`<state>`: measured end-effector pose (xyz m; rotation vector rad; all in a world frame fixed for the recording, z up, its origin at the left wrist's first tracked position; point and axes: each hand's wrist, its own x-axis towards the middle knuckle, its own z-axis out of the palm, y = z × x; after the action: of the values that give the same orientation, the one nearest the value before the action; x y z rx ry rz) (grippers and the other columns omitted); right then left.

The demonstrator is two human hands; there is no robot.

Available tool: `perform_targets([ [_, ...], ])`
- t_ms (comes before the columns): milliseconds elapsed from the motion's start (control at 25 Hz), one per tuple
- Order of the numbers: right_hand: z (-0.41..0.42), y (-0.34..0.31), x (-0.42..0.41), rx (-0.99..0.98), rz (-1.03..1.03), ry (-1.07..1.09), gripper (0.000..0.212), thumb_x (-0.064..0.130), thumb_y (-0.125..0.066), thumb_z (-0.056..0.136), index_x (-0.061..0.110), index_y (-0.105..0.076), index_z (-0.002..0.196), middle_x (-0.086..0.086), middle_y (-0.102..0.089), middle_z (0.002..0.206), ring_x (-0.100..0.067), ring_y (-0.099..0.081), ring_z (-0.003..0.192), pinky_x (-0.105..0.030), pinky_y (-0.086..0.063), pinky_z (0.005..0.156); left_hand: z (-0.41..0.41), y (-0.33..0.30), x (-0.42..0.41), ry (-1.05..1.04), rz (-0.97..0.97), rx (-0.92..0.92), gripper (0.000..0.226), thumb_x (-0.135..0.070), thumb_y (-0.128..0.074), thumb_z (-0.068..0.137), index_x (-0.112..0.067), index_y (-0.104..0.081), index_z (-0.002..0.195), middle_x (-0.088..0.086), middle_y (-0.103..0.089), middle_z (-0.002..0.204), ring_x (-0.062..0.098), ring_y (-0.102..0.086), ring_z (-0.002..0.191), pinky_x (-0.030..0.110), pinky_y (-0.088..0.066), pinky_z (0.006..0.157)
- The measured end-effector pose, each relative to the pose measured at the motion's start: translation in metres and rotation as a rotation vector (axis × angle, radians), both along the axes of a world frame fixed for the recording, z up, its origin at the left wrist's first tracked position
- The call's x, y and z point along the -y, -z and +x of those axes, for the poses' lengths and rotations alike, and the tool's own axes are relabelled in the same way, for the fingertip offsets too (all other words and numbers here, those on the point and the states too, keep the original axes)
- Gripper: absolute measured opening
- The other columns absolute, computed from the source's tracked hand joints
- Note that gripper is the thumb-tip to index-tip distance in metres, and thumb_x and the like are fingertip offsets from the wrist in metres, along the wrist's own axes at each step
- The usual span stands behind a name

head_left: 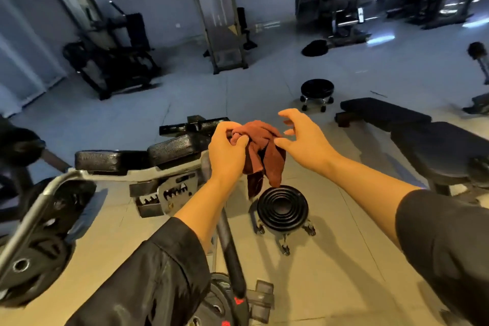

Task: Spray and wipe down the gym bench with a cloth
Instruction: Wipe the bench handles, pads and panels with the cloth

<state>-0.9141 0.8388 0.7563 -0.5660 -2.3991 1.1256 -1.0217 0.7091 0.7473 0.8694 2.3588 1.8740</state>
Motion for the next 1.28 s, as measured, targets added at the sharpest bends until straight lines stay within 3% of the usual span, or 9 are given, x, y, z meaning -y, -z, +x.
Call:
perform_targets([
  [160,0.003,0.005,-0.048,-0.038,0.216,-0.206,0.059,0.007,-0.068,0.084,0.022,-0.046,0.137,-0.007,-0.043,0.135,-0.025,-0.043,0.126,-0.042,-0.041,0.101,0.017,0.001,-0.042,-0.148,0.024,0.073,0.016,-0.001,-0.056,0.087,-0.016,-0.053,0.094,-0.005,-0.057,0.084,0.014,-0.057,0.081,0.044,-0.052,0.082],
  [280,-0.024,0.005,-0.071,0.020,0.300,-0.374,0.069,0.015,-0.072,0.082,0.028,-0.043,0.142,-0.004,-0.036,0.145,-0.024,-0.035,0.134,-0.040,-0.037,0.107,0.010,-0.001,-0.055,-0.209,0.018,0.105,0.017,-0.006,-0.057,0.091,-0.020,-0.049,0.094,-0.005,-0.055,0.087,0.016,-0.059,0.085,0.041,-0.054,0.080],
  [400,-0.063,0.010,-0.082,0.003,0.212,-0.521,0.073,0.019,-0.074,0.080,0.024,-0.041,0.144,-0.002,-0.041,0.141,-0.021,-0.040,0.130,-0.040,-0.039,0.106,-0.015,-0.001,-0.060,-0.246,0.049,0.121,0.017,-0.009,-0.057,0.093,-0.017,-0.043,0.098,0.001,-0.054,0.089,0.016,-0.059,0.080,0.038,-0.053,0.072],
  [520,-0.108,0.023,-0.093,-0.013,0.087,-0.572,0.072,0.015,-0.073,0.082,0.019,-0.040,0.145,-0.002,-0.047,0.137,-0.017,-0.046,0.124,-0.033,-0.040,0.104,-0.057,0.009,-0.080,-0.250,0.074,0.050,0.018,-0.009,-0.058,0.092,-0.023,-0.046,0.091,0.006,-0.054,0.098,0.024,-0.062,0.091,0.047,-0.056,0.076],
  [720,-0.191,0.021,-0.123,-0.087,0.052,-0.536,0.045,0.006,-0.064,0.086,0.020,-0.056,0.128,0.000,-0.063,0.117,-0.015,-0.058,0.106,-0.028,-0.046,0.093,-0.123,0.016,-0.119,-0.256,0.126,0.028,0.011,-0.013,-0.058,0.090,-0.021,-0.049,0.090,0.003,-0.058,0.093,0.020,-0.059,0.090,0.044,-0.054,0.080],
  [840,-0.238,0.019,-0.137,-0.031,0.100,-0.573,0.032,0.007,-0.060,0.088,0.020,-0.059,0.117,-0.001,-0.066,0.106,-0.018,-0.060,0.096,-0.031,-0.047,0.085,-0.154,0.022,-0.120,-0.307,0.036,0.032,0.005,-0.021,-0.060,0.091,-0.019,-0.058,0.095,0.006,-0.063,0.096,0.017,-0.062,0.089,0.038,-0.054,0.080],
  [1000,-0.288,0.037,-0.140,0.021,0.144,-0.733,0.041,0.016,-0.057,0.086,0.036,-0.050,0.120,0.000,-0.066,0.107,-0.023,-0.062,0.095,-0.044,-0.051,0.085,-0.179,0.035,-0.092,-0.569,-0.180,-0.047,0.017,-0.011,-0.064,0.090,-0.020,-0.061,0.103,0.002,-0.058,0.110,0.011,-0.056,0.100,0.027,-0.047,0.090],
  [1120,-0.317,0.053,-0.140,0.001,0.159,-0.885,0.035,0.014,-0.058,0.089,0.029,-0.059,0.120,0.004,-0.067,0.110,-0.017,-0.061,0.101,-0.038,-0.051,0.090,-0.180,0.050,-0.079,-0.809,-0.413,-0.143,0.023,-0.009,-0.067,0.085,-0.021,-0.064,0.104,-0.001,-0.059,0.113,0.018,-0.050,0.111,0.016,-0.030,0.089],
  [1280,-0.348,0.069,-0.151,-0.006,0.201,-1.119,0.026,0.019,-0.063,0.090,0.024,-0.063,0.115,0.002,-0.069,0.105,-0.016,-0.063,0.097,-0.032,-0.051,0.087,-0.162,0.064,-0.091,-1.133,-0.530,-0.038,0.032,-0.010,-0.069,0.082,-0.018,-0.062,0.113,0.001,-0.057,0.118,0.020,-0.043,0.117,0.014,-0.023,0.091],
])
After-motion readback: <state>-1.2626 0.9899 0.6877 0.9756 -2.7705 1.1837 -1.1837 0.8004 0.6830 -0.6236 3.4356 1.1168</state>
